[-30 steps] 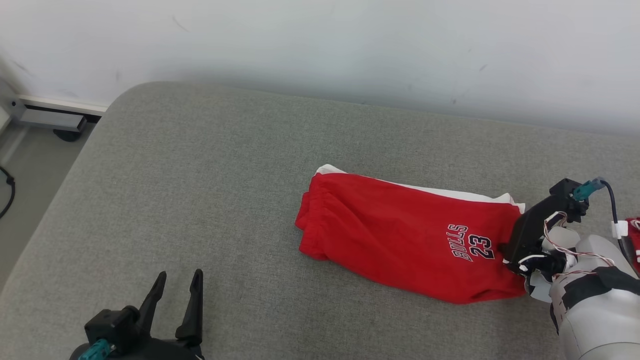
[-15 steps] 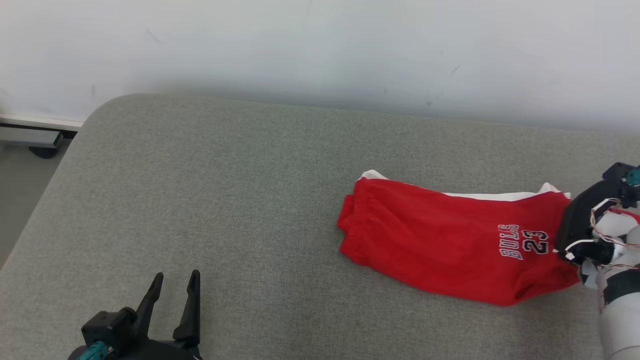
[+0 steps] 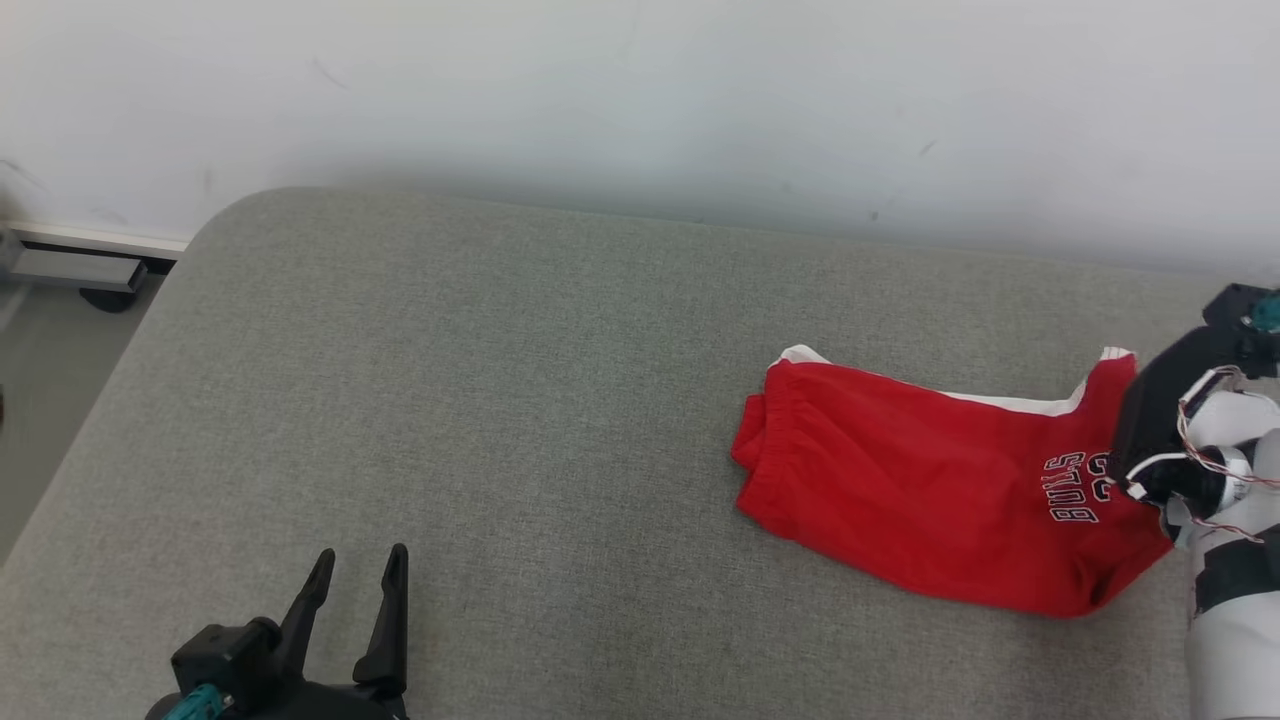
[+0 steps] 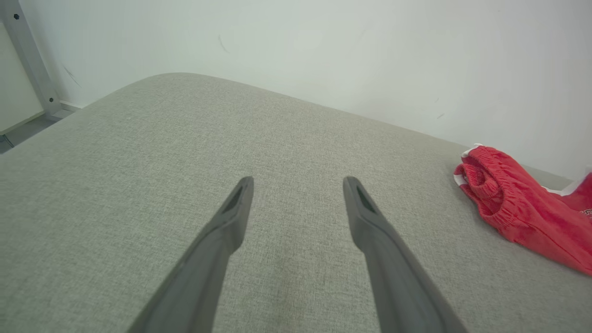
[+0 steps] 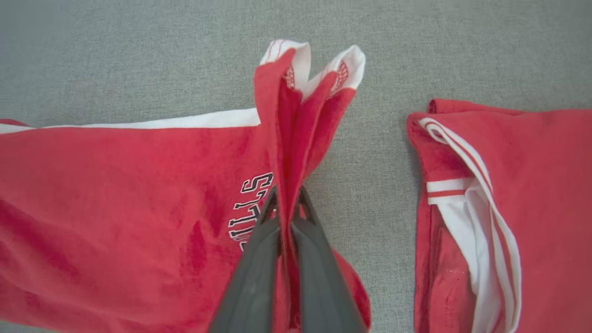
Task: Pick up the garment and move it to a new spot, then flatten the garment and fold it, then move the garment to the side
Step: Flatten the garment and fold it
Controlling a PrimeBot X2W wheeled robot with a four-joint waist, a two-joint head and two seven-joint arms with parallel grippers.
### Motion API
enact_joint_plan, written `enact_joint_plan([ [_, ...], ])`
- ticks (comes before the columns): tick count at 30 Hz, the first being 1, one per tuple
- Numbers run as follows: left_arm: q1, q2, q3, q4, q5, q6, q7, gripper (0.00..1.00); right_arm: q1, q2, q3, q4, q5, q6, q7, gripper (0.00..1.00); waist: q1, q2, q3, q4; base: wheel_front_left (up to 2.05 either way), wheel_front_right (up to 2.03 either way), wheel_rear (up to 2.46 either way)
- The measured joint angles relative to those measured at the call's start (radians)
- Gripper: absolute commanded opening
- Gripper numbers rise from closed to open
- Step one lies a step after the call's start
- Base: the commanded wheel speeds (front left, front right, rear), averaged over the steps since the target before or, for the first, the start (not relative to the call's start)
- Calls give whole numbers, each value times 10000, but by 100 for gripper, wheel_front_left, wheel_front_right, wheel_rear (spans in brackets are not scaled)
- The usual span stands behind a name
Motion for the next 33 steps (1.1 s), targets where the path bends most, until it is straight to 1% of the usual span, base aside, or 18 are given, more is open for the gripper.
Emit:
enact_joint_plan([
  [5, -10, -56, -19, 27, -27, -38, 0, 100, 211, 90, 1058, -451, 662, 0, 355, 0, 0, 0, -51, 127, 0, 0, 0],
  [11, -13, -94, -23, 63, -29, -48, 0, 100, 367, 119, 2892, -462, 2186, 0, 512, 0, 0, 0, -115, 324, 0, 0, 0],
  [17, -13, -105, -35, 88, -29, -56, 0, 100, 382, 115, 4107, -483, 3241, -2, 474, 0, 0, 0, -174, 512, 0, 0, 0],
  [22, -17, -117, -94, 155, -29, -128, 0, 100, 352, 117, 4707, -111, 3768, -2, 244, 0, 0, 0, -219, 698, 0, 0, 0],
  [33, -43, -165, -267, 309, -27, -215, 0, 100, -371, 113, 5106, 1588, 4295, -2, -821, 0, 0, -1, -308, 1188, 0, 0, 0],
])
